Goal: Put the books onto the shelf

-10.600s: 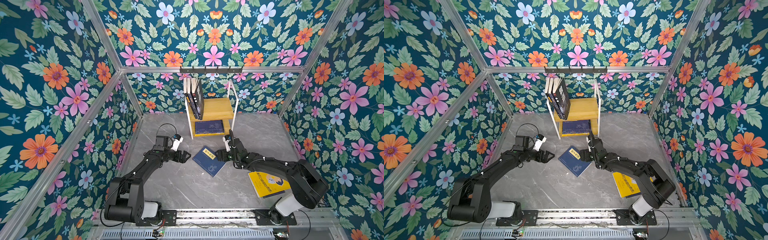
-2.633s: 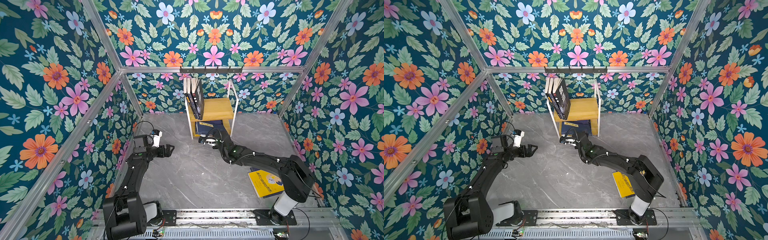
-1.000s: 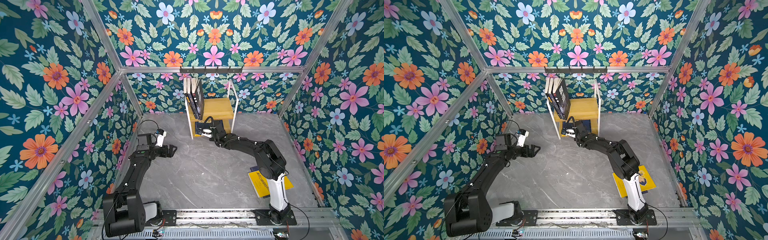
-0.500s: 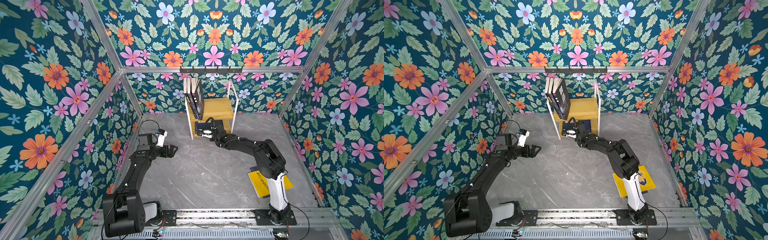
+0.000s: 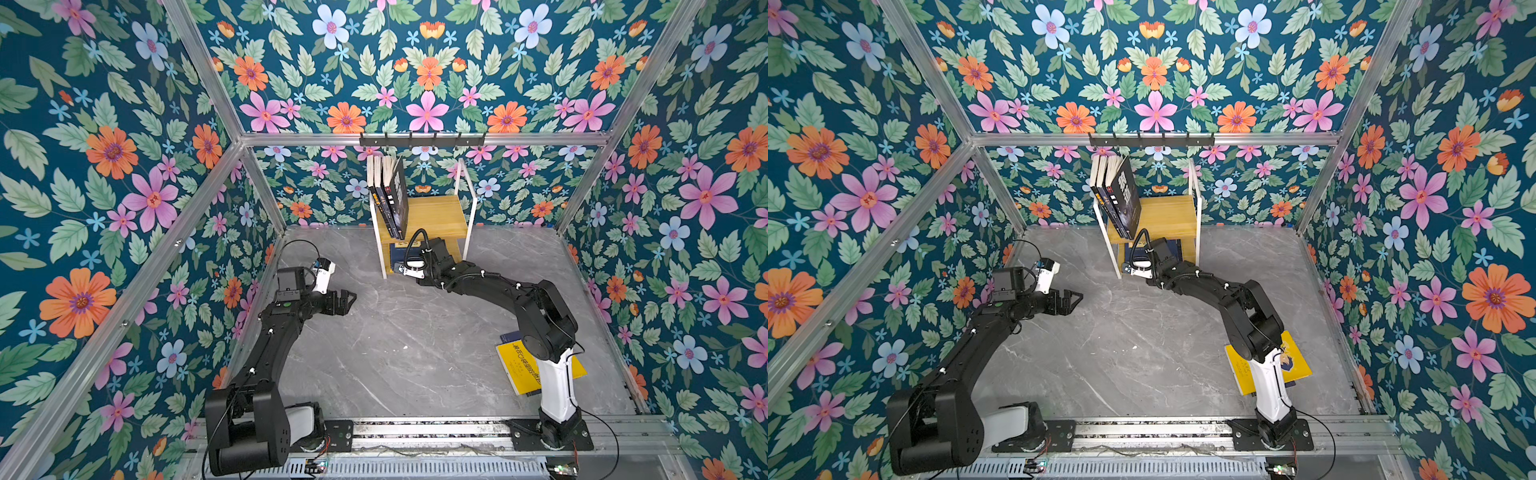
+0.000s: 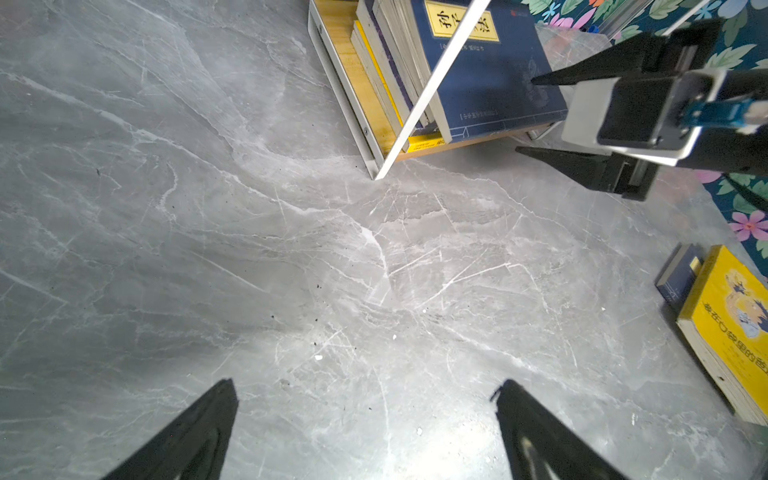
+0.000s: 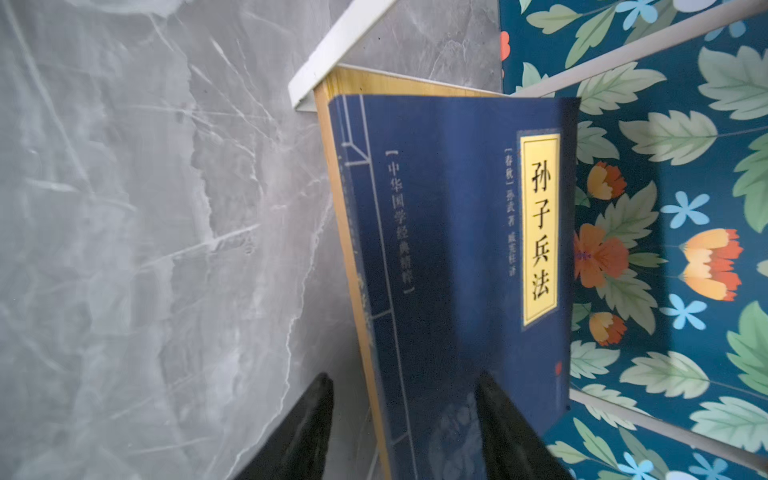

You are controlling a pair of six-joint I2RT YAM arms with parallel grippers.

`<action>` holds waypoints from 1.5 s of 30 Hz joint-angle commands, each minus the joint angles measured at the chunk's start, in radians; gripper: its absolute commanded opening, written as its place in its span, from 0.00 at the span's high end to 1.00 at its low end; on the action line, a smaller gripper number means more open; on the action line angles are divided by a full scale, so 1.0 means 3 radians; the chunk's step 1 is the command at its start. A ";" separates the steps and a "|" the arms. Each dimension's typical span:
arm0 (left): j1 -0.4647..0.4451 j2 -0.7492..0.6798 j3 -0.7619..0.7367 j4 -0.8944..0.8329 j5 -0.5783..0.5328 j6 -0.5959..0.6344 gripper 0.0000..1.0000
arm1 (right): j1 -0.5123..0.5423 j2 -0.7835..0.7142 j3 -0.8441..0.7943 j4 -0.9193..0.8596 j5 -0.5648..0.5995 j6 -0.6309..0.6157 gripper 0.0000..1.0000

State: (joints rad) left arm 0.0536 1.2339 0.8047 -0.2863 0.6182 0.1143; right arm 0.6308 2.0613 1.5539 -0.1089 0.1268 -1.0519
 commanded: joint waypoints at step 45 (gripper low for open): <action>0.0016 -0.0007 0.0000 -0.0011 0.0067 0.0022 0.00 | -0.0272 0.0440 0.0852 -0.0584 -0.0536 0.0068 0.67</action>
State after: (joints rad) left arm 0.0566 1.2324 0.8085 -0.2955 0.6353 0.1104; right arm 0.5495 2.2055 1.8164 -0.3130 -0.0208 -0.9905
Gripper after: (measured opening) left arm 0.996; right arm 0.332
